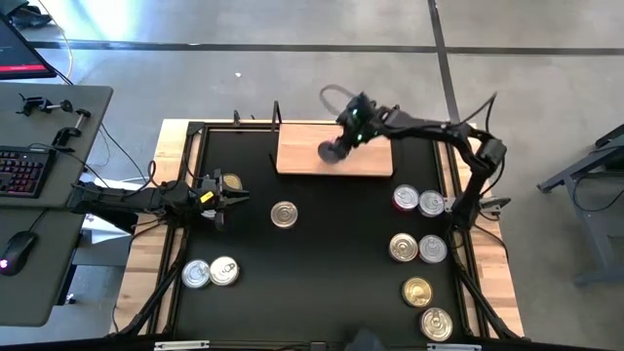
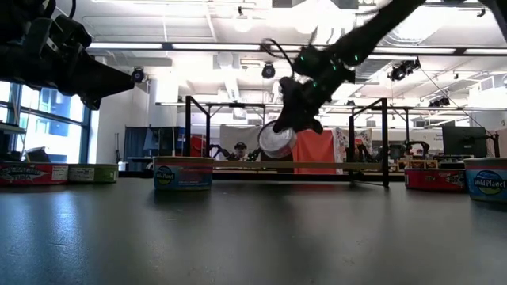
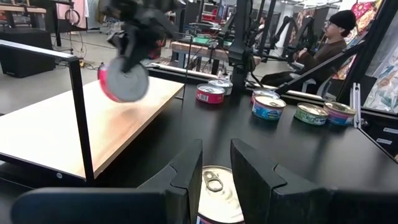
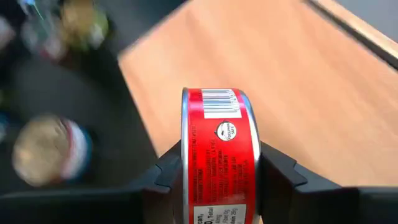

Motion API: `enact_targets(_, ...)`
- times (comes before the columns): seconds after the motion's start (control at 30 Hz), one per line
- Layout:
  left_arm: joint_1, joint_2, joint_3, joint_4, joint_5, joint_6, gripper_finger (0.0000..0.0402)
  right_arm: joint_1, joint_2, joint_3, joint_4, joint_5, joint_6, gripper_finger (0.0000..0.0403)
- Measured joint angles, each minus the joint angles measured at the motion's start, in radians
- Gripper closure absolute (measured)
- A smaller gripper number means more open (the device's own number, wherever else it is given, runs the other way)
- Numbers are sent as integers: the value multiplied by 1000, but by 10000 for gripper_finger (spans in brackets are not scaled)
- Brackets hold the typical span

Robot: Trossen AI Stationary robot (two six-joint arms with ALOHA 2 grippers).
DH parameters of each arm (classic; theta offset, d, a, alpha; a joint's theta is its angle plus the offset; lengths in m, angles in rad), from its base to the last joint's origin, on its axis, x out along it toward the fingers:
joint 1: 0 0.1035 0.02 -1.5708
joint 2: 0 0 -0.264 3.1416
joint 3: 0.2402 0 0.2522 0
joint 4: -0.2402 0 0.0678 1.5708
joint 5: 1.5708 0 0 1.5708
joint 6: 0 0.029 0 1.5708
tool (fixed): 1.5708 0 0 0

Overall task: Stack canned seafood by type on shelf
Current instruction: Put the red tuna can on the shelf

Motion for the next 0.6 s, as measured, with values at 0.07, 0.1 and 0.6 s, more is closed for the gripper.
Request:
enact_targets(0.07, 0, 0, 0, 1, -3, 0, 326, -54, 25, 0, 35, -81, 54, 283)
enact_targets(0.1, 0, 0, 0, 1, -4, 0, 326, -74, 36, 0, 44, -108, 71, 283)
enact_targets(0.6, 0, 0, 0, -2, -4, 0, 326, -112, 76, 0, 71, -154, 102, 208)
